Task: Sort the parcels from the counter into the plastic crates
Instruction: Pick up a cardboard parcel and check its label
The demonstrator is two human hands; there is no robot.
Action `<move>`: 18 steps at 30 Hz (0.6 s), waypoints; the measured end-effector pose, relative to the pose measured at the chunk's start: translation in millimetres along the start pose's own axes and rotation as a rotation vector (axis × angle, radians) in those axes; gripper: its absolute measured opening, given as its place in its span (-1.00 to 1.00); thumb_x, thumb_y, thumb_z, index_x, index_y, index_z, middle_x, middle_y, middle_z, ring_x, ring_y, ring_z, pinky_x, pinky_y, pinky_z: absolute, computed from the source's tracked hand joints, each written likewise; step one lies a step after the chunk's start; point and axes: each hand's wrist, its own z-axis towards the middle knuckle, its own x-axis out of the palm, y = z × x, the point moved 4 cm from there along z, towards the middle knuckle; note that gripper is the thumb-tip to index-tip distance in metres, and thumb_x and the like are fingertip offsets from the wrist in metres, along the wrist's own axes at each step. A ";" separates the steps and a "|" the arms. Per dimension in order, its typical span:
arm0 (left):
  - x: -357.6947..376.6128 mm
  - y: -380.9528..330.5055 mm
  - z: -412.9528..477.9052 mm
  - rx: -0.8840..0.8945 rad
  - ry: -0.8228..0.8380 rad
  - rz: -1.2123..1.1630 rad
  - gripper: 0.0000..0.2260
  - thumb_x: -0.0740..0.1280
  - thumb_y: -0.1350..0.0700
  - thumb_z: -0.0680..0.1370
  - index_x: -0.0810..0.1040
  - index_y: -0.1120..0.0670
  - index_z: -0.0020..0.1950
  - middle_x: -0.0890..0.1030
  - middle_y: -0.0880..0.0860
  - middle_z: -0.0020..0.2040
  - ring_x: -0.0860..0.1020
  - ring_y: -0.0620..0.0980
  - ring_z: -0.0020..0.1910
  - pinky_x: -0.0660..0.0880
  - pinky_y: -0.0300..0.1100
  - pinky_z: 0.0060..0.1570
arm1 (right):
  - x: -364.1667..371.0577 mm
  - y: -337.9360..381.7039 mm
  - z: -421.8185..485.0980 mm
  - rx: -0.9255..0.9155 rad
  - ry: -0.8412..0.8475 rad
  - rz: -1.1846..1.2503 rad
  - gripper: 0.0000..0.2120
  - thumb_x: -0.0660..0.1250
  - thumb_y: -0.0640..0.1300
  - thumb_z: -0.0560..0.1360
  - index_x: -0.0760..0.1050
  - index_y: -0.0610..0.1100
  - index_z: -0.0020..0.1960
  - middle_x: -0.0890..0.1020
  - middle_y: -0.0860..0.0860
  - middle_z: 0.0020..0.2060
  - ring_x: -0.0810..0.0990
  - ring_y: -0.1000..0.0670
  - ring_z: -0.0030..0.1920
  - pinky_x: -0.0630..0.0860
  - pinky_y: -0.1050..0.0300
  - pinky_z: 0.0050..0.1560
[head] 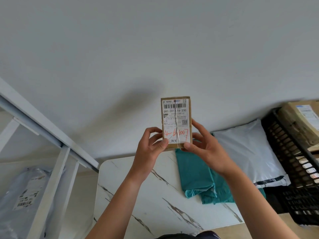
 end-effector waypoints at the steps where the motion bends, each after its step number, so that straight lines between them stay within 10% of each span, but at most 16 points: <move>1: 1.7 -10.0 -0.5 0.029 0.007 0.011 -0.63 0.44 0.01 0.54 0.44 0.09 0.27 0.72 0.03 0.20 0.68 -0.01 0.24 0.64 -0.11 0.18 | -1.7 9.6 -0.4 -0.023 0.002 -0.007 -0.20 0.47 -0.12 0.54 0.18 0.13 0.66 0.66 -0.12 0.27 0.68 -0.18 0.26 0.59 -0.20 0.31; 12: 7.6 -37.5 -1.9 0.086 0.030 0.042 -0.58 0.43 -0.06 0.53 0.41 -0.02 0.33 0.71 -0.08 0.22 0.67 -0.11 0.23 0.64 -0.20 0.15 | 0.4 38.8 -0.6 -0.105 -0.011 0.029 -0.27 0.46 -0.10 0.56 0.22 0.12 0.64 0.65 -0.13 0.30 0.64 -0.21 0.31 0.53 -0.20 0.36; 18: -6.5 -6.9 -12.2 -0.086 0.000 0.041 -0.56 0.52 -0.13 0.52 0.46 -0.03 0.28 0.70 -0.02 0.21 0.70 -0.06 0.17 0.65 -0.11 0.17 | 9.4 29.6 5.9 -0.019 -0.260 0.214 -0.48 0.44 0.01 0.48 0.49 0.06 0.43 0.73 -0.14 0.09 0.72 -0.09 0.07 0.65 0.06 -0.04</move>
